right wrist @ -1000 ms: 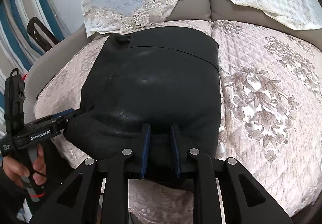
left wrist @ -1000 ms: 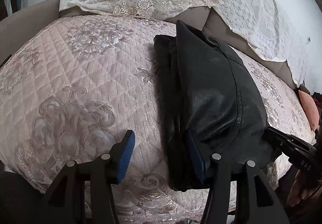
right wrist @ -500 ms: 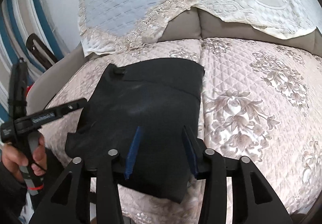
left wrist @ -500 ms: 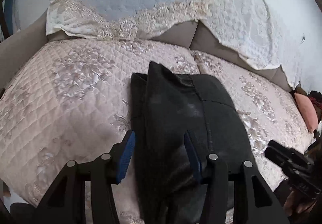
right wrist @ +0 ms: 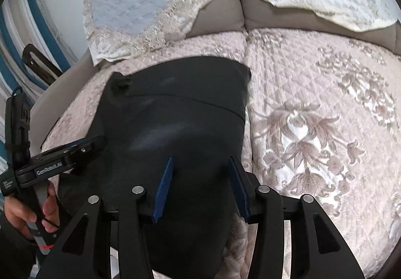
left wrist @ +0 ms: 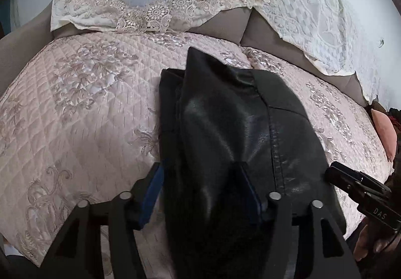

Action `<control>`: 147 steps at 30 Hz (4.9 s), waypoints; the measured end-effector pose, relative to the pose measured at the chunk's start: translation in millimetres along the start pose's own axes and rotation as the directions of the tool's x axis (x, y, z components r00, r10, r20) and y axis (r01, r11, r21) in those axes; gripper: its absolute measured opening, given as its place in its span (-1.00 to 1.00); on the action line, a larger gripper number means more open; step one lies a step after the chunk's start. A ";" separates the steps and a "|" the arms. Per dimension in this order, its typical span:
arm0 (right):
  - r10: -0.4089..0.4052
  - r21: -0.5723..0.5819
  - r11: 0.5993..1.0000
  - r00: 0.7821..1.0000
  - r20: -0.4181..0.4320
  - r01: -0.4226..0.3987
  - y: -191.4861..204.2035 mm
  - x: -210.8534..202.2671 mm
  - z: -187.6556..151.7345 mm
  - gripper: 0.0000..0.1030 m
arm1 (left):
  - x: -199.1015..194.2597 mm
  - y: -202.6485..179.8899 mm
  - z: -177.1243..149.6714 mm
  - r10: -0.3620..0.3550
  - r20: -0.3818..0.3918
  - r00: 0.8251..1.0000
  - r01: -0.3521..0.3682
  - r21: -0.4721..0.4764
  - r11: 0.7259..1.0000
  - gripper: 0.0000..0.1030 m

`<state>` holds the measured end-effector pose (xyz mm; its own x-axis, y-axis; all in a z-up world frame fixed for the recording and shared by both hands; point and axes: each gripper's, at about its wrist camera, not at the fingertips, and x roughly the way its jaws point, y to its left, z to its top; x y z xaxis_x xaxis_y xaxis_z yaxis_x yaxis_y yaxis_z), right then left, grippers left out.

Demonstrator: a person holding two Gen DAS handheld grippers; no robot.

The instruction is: Fold large clothes

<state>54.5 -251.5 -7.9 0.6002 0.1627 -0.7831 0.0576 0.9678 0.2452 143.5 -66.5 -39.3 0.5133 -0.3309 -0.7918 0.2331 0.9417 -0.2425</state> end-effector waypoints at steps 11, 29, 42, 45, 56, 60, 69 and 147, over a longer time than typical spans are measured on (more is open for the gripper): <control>0.080 0.104 0.992 0.996 -0.032 -0.076 -25.9 10.8 1.4 0.19 | 9.5 11.7 -1.8 -0.045 -0.009 0.999 0.045 -0.045 0.998 0.42; 0.146 0.146 0.978 0.989 0.010 -0.146 -31.4 9.3 19.8 0.23 | -17.4 -2.7 48.0 -0.169 0.085 0.982 0.172 -0.041 0.984 0.32; 0.103 0.151 0.983 0.994 0.024 -0.106 -36.4 11.5 22.1 0.23 | 58.7 1.3 64.5 -0.074 0.041 0.996 0.078 -0.097 0.992 0.20; 0.163 0.190 0.968 0.987 0.008 -0.161 -42.2 18.2 20.2 0.23 | 59.3 7.8 58.3 -0.089 0.056 0.994 0.095 -0.102 0.990 0.19; 0.307 0.261 0.921 0.951 -0.035 -0.288 -46.1 34.3 17.6 0.25 | 45.2 8.0 60.9 -0.125 -0.005 0.992 0.123 -0.124 0.985 0.18; 0.344 0.306 0.897 0.938 -0.031 -0.319 -52.3 37.4 10.7 0.25 | 24.2 10.8 42.5 -0.114 -0.004 0.993 0.114 -0.069 0.991 0.21; 0.343 0.289 0.904 0.938 -0.049 -0.315 -49.1 41.7 11.5 0.26 | 26.2 51.6 5.5 -0.169 -0.007 0.986 0.164 -0.195 0.967 0.60; 0.128 -0.146 0.979 0.986 -0.104 -0.143 88.3 86.5 71.7 -0.27 | 18.3 121.6 51.8 -0.019 0.048 0.999 0.022 -0.066 0.998 -0.39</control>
<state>168.7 -165.8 -13.0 0.5166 0.3044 -0.8003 -0.1457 0.9523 0.2681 224.0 38.9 -54.3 0.5477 -0.3514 -0.7593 0.1895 0.9360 -0.2965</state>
